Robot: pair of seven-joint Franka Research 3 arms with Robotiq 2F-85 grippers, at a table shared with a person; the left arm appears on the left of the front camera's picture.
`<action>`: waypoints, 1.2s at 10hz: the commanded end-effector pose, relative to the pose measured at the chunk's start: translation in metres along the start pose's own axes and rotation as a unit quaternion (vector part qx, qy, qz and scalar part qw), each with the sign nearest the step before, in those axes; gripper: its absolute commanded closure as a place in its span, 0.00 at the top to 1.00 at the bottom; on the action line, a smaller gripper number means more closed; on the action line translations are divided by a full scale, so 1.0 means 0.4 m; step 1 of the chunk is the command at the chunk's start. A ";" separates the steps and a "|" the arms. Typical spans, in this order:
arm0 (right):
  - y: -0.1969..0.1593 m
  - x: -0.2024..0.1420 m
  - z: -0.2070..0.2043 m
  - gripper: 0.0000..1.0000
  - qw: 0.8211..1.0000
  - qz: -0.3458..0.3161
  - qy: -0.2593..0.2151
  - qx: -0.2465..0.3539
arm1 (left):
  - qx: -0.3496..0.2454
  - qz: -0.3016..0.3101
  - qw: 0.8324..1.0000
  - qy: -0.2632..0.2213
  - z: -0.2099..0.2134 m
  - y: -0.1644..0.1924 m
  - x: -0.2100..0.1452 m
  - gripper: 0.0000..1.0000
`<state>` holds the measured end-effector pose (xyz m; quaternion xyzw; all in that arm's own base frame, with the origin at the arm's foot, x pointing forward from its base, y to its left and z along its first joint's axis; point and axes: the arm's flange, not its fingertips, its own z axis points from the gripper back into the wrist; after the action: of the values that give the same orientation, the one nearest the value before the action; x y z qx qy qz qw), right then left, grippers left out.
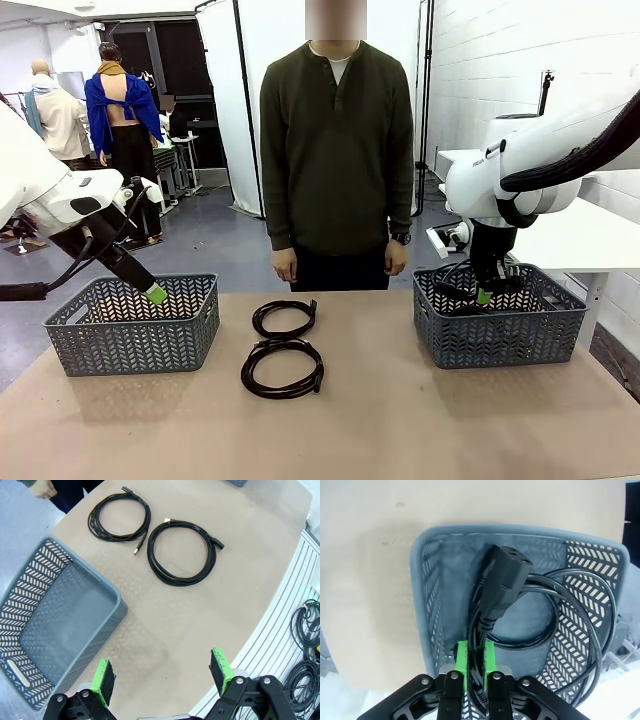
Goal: Organize the cables according to human instructions.
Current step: Pick up a bundle of cables and place it in the basket indicated by the human.
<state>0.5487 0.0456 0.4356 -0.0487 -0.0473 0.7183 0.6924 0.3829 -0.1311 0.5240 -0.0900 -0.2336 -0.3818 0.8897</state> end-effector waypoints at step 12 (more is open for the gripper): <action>-0.049 -0.011 0.009 1.00 1.000 -0.016 -0.008 -0.022 | -0.007 -0.004 1.000 -0.008 -0.001 0.004 -0.004 1.00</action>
<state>0.5632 0.0389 0.4422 -0.0614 -0.0633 0.7087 0.6999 0.3829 -0.1311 0.5239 -0.0900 -0.2336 -0.3818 0.8897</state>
